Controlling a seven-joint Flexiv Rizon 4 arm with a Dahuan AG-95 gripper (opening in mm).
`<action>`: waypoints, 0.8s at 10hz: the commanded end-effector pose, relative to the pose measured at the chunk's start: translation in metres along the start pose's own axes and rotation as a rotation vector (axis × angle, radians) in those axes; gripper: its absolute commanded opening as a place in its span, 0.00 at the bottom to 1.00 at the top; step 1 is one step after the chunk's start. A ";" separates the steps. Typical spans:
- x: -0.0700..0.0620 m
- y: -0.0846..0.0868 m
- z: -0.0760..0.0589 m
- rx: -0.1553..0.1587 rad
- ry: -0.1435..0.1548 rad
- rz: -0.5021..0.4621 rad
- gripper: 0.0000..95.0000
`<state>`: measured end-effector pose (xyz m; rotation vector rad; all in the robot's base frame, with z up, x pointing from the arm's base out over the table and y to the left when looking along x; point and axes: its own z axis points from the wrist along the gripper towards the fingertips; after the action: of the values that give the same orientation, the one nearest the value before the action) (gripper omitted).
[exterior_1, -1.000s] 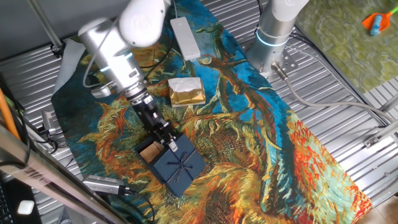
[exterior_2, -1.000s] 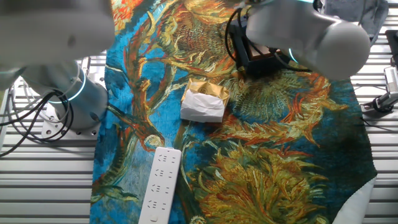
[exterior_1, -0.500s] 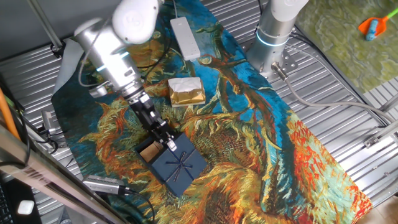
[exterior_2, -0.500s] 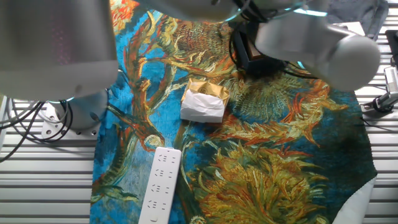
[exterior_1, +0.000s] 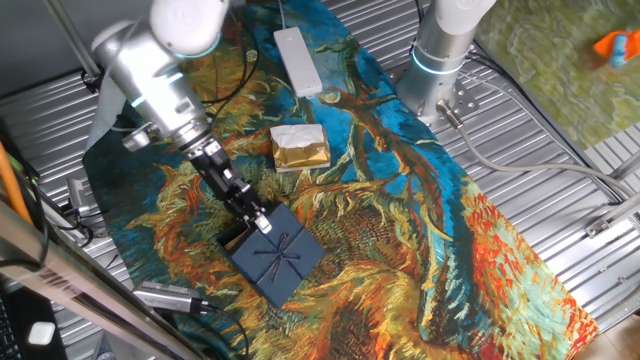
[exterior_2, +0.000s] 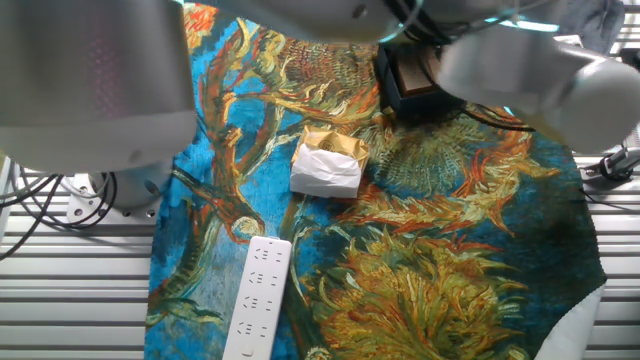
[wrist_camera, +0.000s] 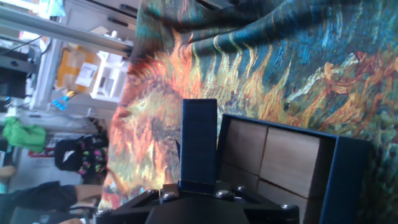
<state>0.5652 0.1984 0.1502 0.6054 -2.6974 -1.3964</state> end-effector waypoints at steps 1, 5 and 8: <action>0.006 0.004 -0.005 -0.031 0.003 0.035 0.00; 0.002 0.004 -0.013 -0.040 0.003 0.033 0.00; -0.007 -0.005 -0.024 -0.057 0.008 0.019 0.00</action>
<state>0.5793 0.1789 0.1612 0.5784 -2.6353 -1.4608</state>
